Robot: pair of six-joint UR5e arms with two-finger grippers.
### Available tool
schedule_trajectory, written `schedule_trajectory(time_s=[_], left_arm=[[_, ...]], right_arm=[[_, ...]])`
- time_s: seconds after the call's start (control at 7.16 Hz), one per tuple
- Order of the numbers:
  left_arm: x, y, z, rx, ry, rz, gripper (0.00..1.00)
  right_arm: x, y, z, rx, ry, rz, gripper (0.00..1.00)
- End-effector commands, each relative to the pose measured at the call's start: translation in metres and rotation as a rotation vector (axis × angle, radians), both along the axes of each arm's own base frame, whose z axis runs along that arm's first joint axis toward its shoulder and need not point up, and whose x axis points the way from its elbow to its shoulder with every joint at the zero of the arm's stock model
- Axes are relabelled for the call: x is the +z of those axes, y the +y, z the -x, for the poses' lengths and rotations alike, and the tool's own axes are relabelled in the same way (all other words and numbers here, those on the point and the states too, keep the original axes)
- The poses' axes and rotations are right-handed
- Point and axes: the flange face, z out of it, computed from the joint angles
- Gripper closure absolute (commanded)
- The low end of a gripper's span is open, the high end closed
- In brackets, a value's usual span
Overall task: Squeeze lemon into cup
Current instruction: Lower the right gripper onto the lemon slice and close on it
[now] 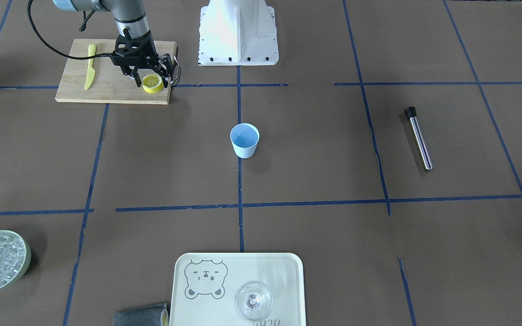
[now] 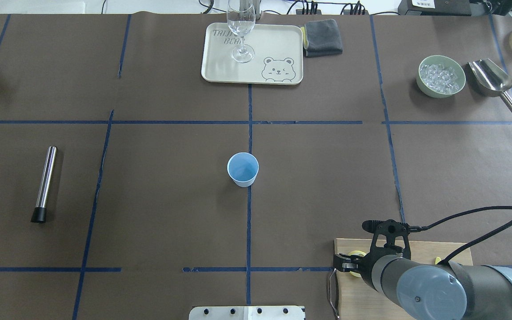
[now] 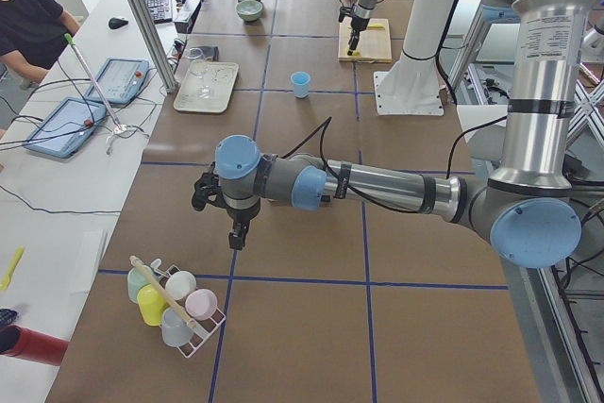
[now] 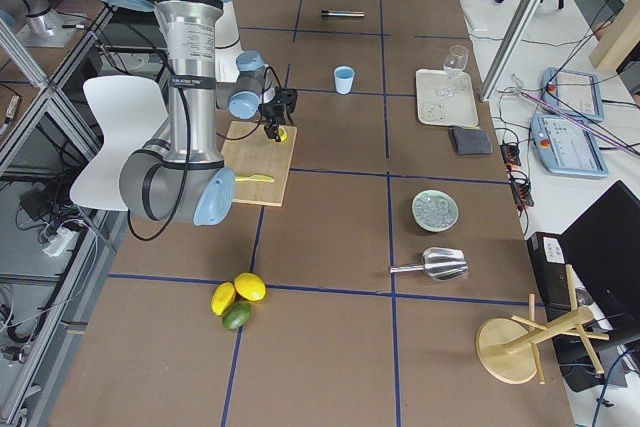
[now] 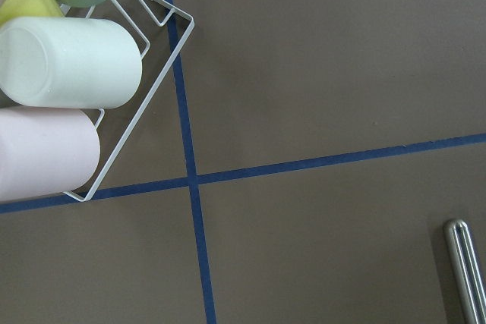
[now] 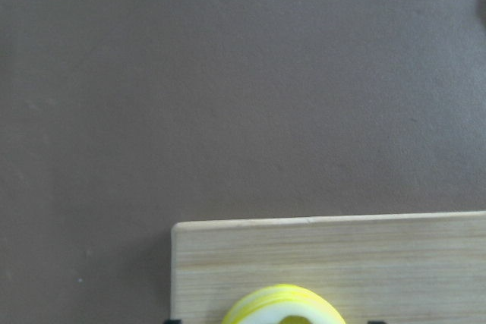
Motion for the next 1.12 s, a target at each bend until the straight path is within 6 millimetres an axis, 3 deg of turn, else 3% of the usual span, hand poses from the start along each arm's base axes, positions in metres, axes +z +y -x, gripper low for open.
schedule_trajectory(time_s=[0.0, 0.14, 0.7, 0.98], left_arm=[[0.001, 0.000, 0.000, 0.000, 0.000, 0.002, 0.00], [0.002, 0.000, 0.000, 0.000, 0.000, 0.003, 0.00], [0.002, 0.000, 0.000, 0.000, 0.000, 0.003, 0.00], [0.002, 0.000, 0.000, -0.001, 0.000, 0.005, 0.00]], right_arm=[[-0.001, 0.000, 0.000, -0.001, -0.003, 0.001, 0.35], [-0.001, 0.000, 0.000, -0.002, -0.003, 0.002, 0.40], [-0.004, 0.000, -0.002, -0.003, -0.009, 0.002, 0.40], [-0.014, -0.001, -0.013, -0.004, -0.026, 0.003, 0.39]])
